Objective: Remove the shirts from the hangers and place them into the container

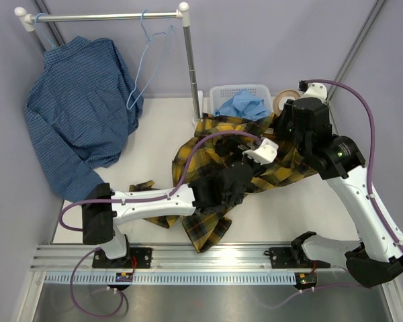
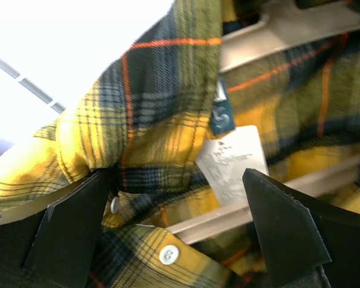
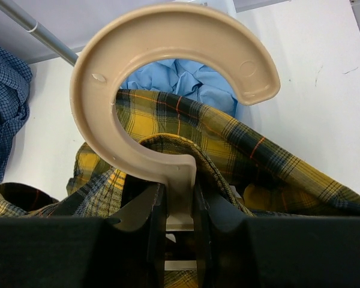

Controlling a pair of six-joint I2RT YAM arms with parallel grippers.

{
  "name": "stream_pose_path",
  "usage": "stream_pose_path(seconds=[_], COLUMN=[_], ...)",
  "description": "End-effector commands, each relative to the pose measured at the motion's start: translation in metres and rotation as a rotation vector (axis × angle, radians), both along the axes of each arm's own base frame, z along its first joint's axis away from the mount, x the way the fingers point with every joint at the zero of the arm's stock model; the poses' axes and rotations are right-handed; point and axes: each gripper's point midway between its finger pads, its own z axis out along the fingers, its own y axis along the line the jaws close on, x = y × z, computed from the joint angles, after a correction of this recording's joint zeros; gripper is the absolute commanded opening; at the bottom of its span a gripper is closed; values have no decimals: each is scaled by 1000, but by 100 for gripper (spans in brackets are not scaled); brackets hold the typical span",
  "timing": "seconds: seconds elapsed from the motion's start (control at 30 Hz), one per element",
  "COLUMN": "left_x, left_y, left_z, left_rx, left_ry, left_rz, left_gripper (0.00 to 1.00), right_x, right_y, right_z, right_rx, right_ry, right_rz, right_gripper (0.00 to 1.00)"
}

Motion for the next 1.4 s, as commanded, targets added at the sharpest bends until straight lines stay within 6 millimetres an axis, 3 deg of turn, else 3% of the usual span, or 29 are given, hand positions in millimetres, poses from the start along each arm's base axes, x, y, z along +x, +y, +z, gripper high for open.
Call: stream_pose_path(seconds=[0.0,0.17,0.4,0.5,0.53,0.77,1.03,1.13,1.23,1.37], left_x=[7,13,19,21,22,19,24,26,23,0], left_y=[16,19,36,52,55,68,74,85,96,88], left_z=[36,40,44,47,52,59,59,68,86,115], left_rx=[-141,-103,-97,-101,-113,-137,-156,-192,-279,-361], left_ry=[-80,-111,-111,-113,-116,-93,-73,-66,-41,22], left_rz=[104,153,192,221,222,173,148,142,77,-122], left_gripper=[99,97,79,58,57,0,0,0,0,0], right_x=[-4,-8,-15,-16,-16,-15,-13,-14,-14,-10], right_y=[8,11,7,6,6,6,9,8,5,3], right_z=[27,26,25,23,23,18,18,16,9,-5], right_rx=[80,88,90,91,90,82,88,81,62,28], right_ry=[-72,-69,-75,-74,-73,-63,-65,-61,-50,-23], right_rz=[18,25,19,17,17,12,24,21,6,-7], right_gripper=[0,0,0,0,0,0,0,0,0,0])
